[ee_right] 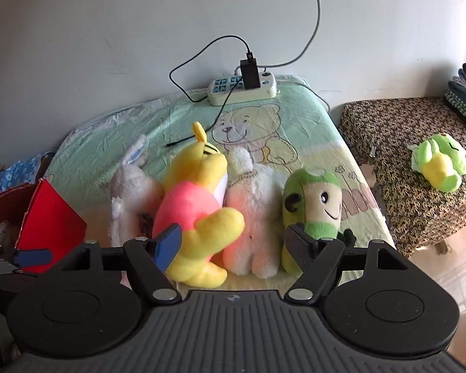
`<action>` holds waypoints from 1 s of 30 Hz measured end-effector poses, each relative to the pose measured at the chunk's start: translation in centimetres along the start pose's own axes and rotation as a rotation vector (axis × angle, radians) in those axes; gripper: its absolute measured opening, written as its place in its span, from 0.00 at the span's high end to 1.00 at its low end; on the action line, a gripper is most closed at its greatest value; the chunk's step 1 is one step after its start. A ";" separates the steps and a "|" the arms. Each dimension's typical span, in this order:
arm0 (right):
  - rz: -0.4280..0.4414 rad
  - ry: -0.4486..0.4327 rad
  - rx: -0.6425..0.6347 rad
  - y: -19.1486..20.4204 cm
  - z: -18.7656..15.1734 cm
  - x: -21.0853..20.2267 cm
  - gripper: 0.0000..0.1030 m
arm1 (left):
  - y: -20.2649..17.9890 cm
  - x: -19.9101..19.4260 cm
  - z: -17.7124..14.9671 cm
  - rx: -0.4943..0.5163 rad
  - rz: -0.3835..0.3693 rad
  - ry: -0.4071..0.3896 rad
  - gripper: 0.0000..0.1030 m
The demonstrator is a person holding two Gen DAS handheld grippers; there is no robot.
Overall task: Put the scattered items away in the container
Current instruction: 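Move the right tool toward the white bunny plush in the pile, then close the right gripper on the white bunny plush's head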
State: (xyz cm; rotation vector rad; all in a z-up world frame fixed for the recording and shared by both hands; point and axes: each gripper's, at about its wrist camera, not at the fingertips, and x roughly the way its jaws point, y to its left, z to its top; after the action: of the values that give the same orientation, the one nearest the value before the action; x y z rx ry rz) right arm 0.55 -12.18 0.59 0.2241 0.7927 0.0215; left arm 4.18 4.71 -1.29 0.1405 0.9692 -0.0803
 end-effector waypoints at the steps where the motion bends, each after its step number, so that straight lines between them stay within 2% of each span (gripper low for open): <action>1: 0.034 0.002 0.007 0.0 1.1 0.2 0.26 | 0.2 0.5 0.5 0.008 0.005 -0.005 0.01; 6: 0.189 0.043 0.038 0.3 5.3 2.1 0.26 | -0.1 3.1 0.4 0.025 -0.030 0.007 0.04; 9: 0.246 0.102 0.007 1.8 5.7 3.8 0.26 | -0.1 4.4 -0.1 0.021 -0.028 0.018 0.17; 11: 0.253 0.141 -0.009 2.7 5.5 5.0 0.26 | 0.4 4.9 -0.3 -0.003 -0.043 0.028 0.22; 15: 0.263 0.223 0.013 3.7 5.1 7.6 0.26 | 0.8 5.4 -0.2 -0.034 -0.056 0.024 0.23; 16: 0.273 0.245 0.026 4.0 5.1 8.3 0.26 | 0.7 5.6 -0.2 -0.028 -0.049 0.020 0.27; 18: 0.286 0.279 0.041 4.6 4.9 9.5 0.26 | 0.6 6.1 -0.2 -0.015 -0.046 0.024 0.39; 20: 0.270 0.287 0.026 5.3 4.8 10.3 0.26 | 0.7 6.8 -0.3 -0.014 -0.057 0.040 0.61; 21: 0.264 0.292 0.019 5.7 4.7 10.7 0.25 | 0.8 7.2 -0.3 -0.016 -0.064 0.051 0.66; 25: 0.257 0.314 0.004 6.5 4.3 12.4 0.27 | 0.9 7.6 -0.3 -0.024 -0.071 0.040 0.69; 28: 0.254 0.291 -0.027 6.8 4.3 12.6 0.41 | 0.4 7.3 -0.4 0.000 -0.051 0.023 0.72; 30: 0.259 0.286 -0.009 6.3 4.3 12.5 0.45 | 0.2 6.9 -0.4 0.008 -0.047 0.013 0.73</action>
State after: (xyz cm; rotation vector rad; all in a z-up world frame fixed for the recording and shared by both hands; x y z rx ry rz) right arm 12.80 -5.55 -3.98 0.3189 1.0433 0.3063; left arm 7.81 4.91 -7.18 0.1254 0.9852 -0.1268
